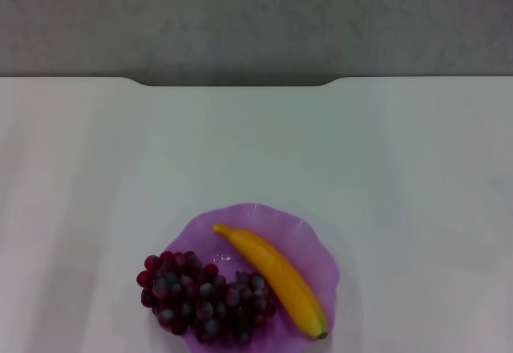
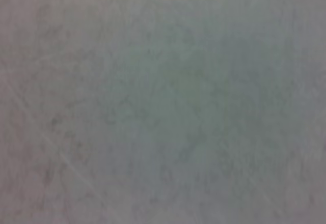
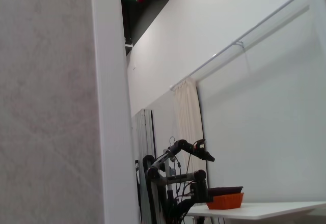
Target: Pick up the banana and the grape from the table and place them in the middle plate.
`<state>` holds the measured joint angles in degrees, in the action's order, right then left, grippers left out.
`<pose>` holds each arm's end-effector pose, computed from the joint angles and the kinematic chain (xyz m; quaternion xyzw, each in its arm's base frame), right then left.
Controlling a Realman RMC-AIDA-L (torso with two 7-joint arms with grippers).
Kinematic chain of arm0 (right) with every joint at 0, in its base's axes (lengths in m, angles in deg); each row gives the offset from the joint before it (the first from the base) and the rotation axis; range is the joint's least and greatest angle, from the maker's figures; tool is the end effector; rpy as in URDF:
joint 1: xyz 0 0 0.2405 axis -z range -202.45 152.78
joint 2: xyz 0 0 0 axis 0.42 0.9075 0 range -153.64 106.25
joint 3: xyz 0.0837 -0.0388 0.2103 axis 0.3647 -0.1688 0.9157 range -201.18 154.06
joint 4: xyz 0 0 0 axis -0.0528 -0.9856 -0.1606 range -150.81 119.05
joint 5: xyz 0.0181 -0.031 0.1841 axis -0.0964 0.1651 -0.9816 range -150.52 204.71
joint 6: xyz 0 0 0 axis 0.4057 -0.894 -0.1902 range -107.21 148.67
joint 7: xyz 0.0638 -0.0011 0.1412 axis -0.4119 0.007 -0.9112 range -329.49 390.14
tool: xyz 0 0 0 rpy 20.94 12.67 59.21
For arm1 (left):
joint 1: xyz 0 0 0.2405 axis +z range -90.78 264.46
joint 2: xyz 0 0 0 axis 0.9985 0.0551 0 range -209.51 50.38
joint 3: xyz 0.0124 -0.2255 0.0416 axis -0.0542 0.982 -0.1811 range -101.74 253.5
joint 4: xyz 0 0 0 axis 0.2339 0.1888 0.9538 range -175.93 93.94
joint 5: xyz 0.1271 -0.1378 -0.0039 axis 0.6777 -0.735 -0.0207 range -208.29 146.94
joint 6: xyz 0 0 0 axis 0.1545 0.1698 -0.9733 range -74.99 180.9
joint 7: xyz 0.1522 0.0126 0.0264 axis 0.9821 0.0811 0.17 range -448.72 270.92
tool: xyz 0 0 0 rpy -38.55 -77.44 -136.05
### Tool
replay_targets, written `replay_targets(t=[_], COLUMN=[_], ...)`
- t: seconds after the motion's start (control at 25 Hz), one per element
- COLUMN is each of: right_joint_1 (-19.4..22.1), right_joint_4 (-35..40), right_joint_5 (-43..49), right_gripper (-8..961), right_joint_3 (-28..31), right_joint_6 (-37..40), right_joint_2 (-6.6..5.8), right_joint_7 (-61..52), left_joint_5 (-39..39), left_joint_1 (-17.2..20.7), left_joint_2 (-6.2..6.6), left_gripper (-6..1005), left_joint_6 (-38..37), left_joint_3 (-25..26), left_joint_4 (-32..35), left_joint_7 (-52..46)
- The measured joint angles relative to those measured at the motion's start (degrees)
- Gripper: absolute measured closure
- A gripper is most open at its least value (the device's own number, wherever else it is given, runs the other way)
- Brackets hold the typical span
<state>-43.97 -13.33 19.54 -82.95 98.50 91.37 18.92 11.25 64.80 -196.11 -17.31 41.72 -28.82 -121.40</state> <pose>0.3769 0.2655 0.1420 -0.4500 0.2402 0.2849 0.8116 -0.3336 0.3170 0.1104 -0.5903 -0.2654 -0.3750 0.6637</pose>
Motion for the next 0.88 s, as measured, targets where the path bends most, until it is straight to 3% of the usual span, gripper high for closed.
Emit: replay_targets(t=[0.4,0.68,0.88], right_joint_1=[-0.82,-1.23,-1.42], right_joint_4=[-0.57,-0.71,-0.45], right_joint_5=[-0.01,-0.01,0.00], right_gripper=[940,939,938], right_joint_3=[0.16,0.17,0.31], right_joint_6=[-2.85,-3.52,-6.59], right_joint_2=[-0.21,-0.28,-0.35], right_joint_7=[-0.22,-0.05,0.11], left_joint_5=[0.05,-0.50,-0.79], left_joint_1=[-3.96,-4.83,-4.91], left_joint_2=[0.02,-0.08,-0.13], left_gripper=[931,931,931], left_joint_6=[0.13,-0.24,0.04], left_joint_3=[1.10,1.38,4.45], left_joint_4=[-5.84,-8.32,-8.72], left_joint_7=[8.49,10.42,10.89])
